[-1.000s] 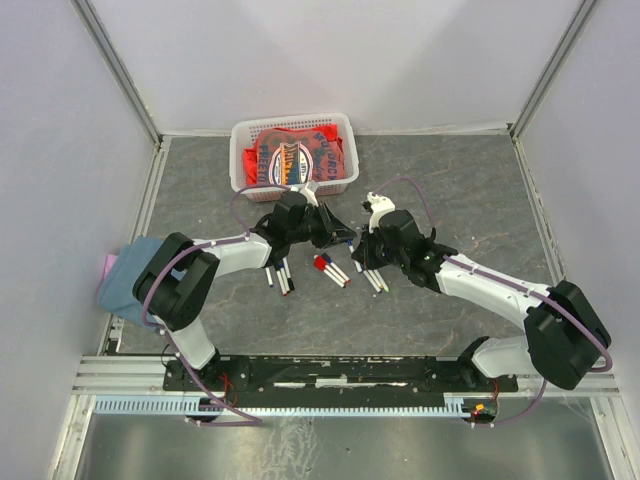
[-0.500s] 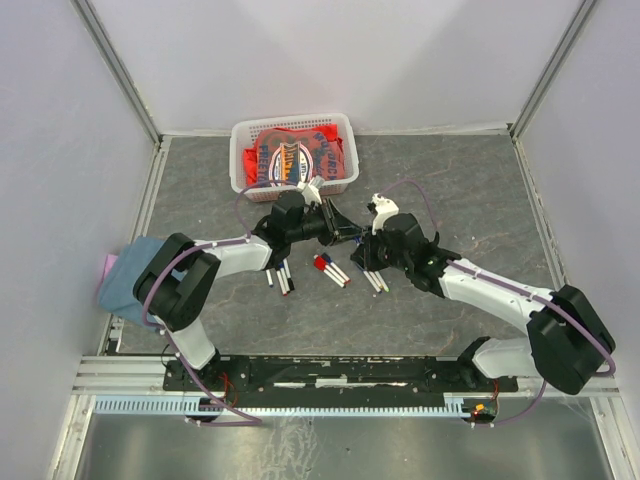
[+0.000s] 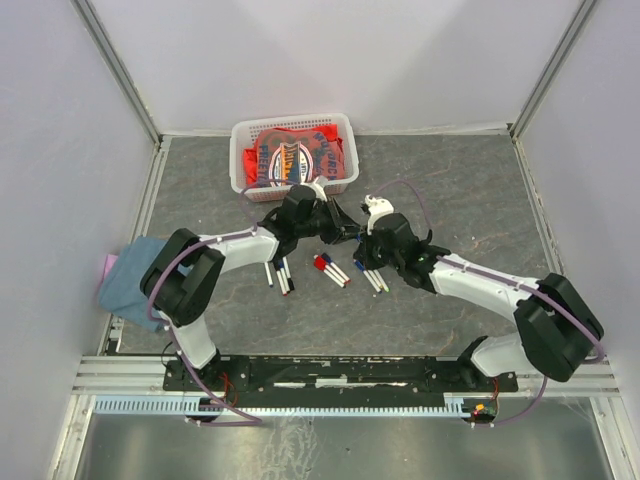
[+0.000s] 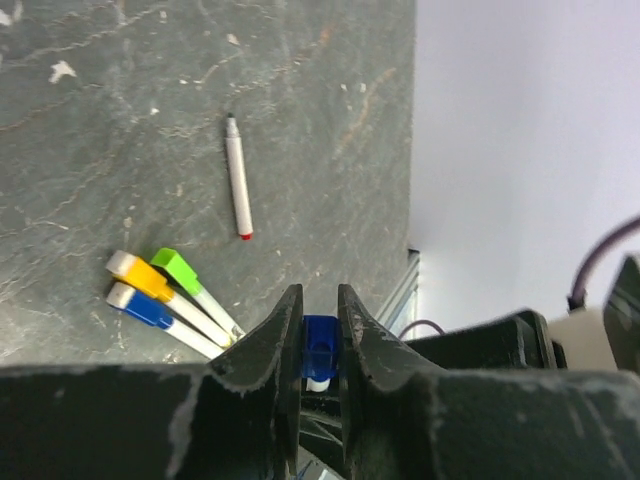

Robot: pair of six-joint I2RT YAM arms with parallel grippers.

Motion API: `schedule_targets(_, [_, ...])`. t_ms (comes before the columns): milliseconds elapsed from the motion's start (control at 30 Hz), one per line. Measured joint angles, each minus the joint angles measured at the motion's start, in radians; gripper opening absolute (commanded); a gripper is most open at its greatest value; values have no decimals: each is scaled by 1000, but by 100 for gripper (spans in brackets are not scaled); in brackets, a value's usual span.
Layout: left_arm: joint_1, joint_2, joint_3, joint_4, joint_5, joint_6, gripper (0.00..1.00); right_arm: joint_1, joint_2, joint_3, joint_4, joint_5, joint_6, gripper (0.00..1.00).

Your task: Open the pen caps

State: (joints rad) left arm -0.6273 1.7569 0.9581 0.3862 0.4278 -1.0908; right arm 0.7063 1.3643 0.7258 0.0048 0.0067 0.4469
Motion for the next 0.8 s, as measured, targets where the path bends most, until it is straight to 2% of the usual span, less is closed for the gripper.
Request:
schedule_targets(200, [-18, 18, 108, -183, -77, 9, 3, 71, 33, 31, -27, 222, -68, 1])
schedule_targets(367, [-23, 18, 141, -227, -92, 10, 3, 85, 21, 23, -11, 284, -86, 1])
schedule_targets(467, [-22, 19, 116, -160, -44, 8, 3, 64, -31, -27, 32, 224, -77, 1])
schedule_targets(533, [-14, 19, 73, -59, -7, 2, 3, 35, -77, -69, 48, 143, -60, 1])
schedule_targets(633, [77, 25, -13, 126, 13, -20, 3, -8, -149, -136, 56, 26, -28, 1])
schedule_targets(733, [159, 34, -63, 196, 17, -24, 3, -40, -177, -156, 70, -63, 1, 1])
schedule_targets(800, [184, 35, -69, 182, 7, -19, 3, -49, -178, -156, 76, -78, 9, 1])
